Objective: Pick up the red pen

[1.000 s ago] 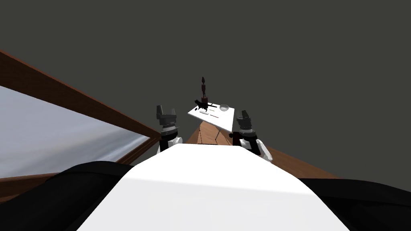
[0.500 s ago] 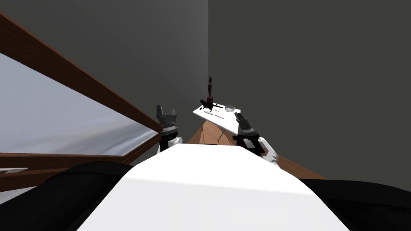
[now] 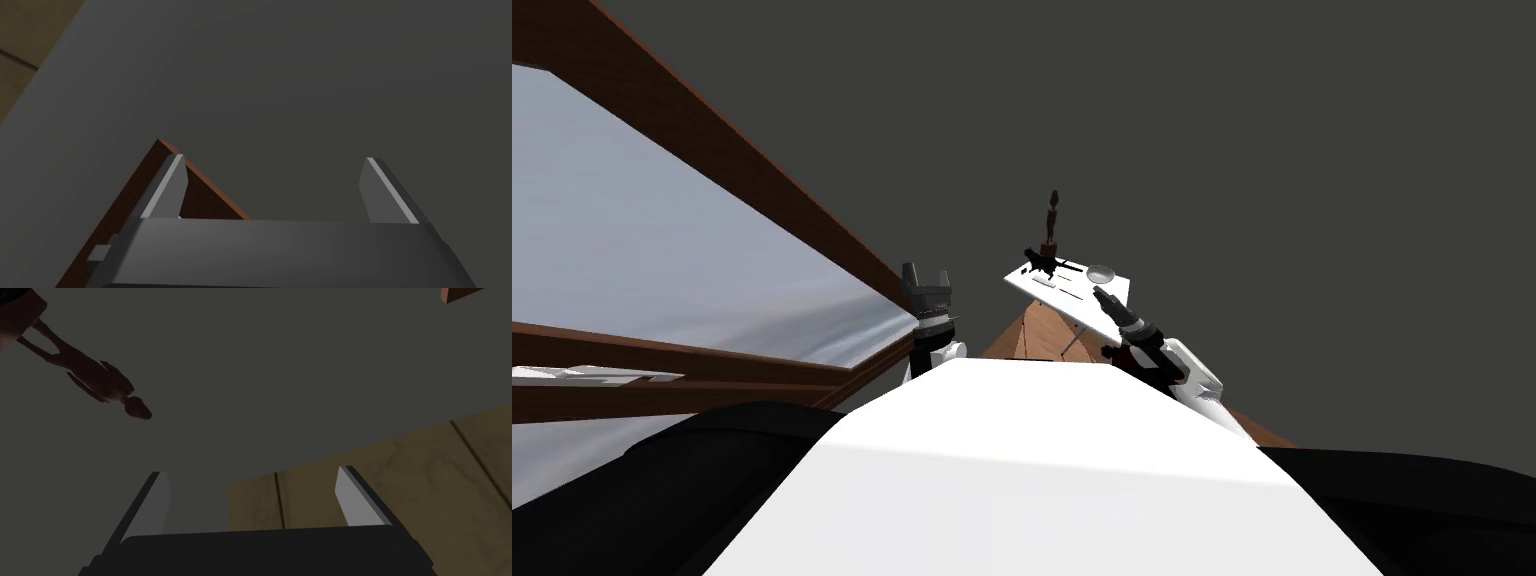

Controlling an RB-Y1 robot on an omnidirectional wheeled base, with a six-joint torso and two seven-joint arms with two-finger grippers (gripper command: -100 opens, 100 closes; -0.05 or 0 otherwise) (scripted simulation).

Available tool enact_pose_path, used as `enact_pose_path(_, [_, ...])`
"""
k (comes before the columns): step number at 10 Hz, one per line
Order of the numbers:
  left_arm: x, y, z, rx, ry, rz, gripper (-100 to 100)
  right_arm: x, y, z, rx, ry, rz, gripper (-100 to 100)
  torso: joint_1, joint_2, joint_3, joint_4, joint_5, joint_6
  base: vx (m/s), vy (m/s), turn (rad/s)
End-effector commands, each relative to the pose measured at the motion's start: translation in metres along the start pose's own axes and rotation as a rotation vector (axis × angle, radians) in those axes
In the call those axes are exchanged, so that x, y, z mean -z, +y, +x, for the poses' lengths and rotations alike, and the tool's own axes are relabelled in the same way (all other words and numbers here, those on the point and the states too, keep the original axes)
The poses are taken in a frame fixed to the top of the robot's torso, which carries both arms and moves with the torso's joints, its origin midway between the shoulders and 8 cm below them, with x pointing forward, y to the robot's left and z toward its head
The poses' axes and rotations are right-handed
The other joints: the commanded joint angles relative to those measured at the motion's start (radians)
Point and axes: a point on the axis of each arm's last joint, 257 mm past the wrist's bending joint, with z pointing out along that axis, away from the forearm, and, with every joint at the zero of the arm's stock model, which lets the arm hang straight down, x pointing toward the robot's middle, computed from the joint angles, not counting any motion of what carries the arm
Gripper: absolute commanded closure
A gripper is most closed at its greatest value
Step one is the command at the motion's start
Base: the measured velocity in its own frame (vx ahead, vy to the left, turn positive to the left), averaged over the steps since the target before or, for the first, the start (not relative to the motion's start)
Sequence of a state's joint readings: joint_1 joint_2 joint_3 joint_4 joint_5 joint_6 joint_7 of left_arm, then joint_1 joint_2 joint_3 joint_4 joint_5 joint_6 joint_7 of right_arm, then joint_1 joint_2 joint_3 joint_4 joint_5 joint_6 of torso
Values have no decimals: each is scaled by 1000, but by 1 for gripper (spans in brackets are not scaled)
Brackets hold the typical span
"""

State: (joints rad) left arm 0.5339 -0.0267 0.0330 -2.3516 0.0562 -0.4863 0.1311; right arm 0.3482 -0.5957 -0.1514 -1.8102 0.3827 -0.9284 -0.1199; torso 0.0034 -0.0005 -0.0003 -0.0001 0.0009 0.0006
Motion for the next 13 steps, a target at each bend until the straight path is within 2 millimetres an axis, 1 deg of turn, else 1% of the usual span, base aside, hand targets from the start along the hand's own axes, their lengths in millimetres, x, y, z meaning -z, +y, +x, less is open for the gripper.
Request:
enact_pose_path(1, [0,0,0,0,0,0,0,10,-12,11,45,88,10,-100,0,0,0,0,0,0,24,66,187])
enact_pose_path(2, [0,0,0,0,0,0,0,14,-16,16,72,141,2,-100,1,0,0,0,0,-1,35,104,358])
enact_pose_path(4, [0,0,0,0,0,0,0,29,-35,27,113,238,28,-100,2,-1,-1,0,0,0,33,80,157])
enact_pose_path(5, [0,0,0,0,0,0,0,33,-39,28,118,254,39,-100,2,-1,-1,0,0,-1,29,57,113])
enact_pose_path(6, [0,0,0,0,0,0,0,45,-52,35,146,326,53,-100,1,0,0,0,0,0,36,72,231])
enact_pose_path(7, [0,0,0,0,0,0,0,48,-54,35,149,336,59,-100,1,-1,0,0,0,-1,35,54,121])
enact_pose_path(8, [0,0,0,0,0,0,0,61,-67,39,176,410,74,-100,0,0,0,0,0,0,36,62,225])
enact_pose_path(9, [0,0,0,0,0,0,0,64,-70,41,177,418,84,-100,1,-1,0,0,0,-1,36,51,126])
enact_pose_path(10, [0,0,0,0,0,0,0,78,-81,44,204,495,97,-100,0,-1,0,0,0,0,52,57,222])
enact_pose_path(11, [0,0,0,0,0,0,0,83,-86,45,201,501,113,-100,0,-2,-1,0,0,0,42,55,134])
enact_pose_path(12, [0,0,0,0,0,0,0,98,-97,47,226,578,128,-100,0,-1,-1,0,0,0,44,78,228])
enact_pose_path(13, [0,0,0,0,0,0,0,100,-99,48,226,583,133,-100,2,-1,0,0,0,0,39,53,115])
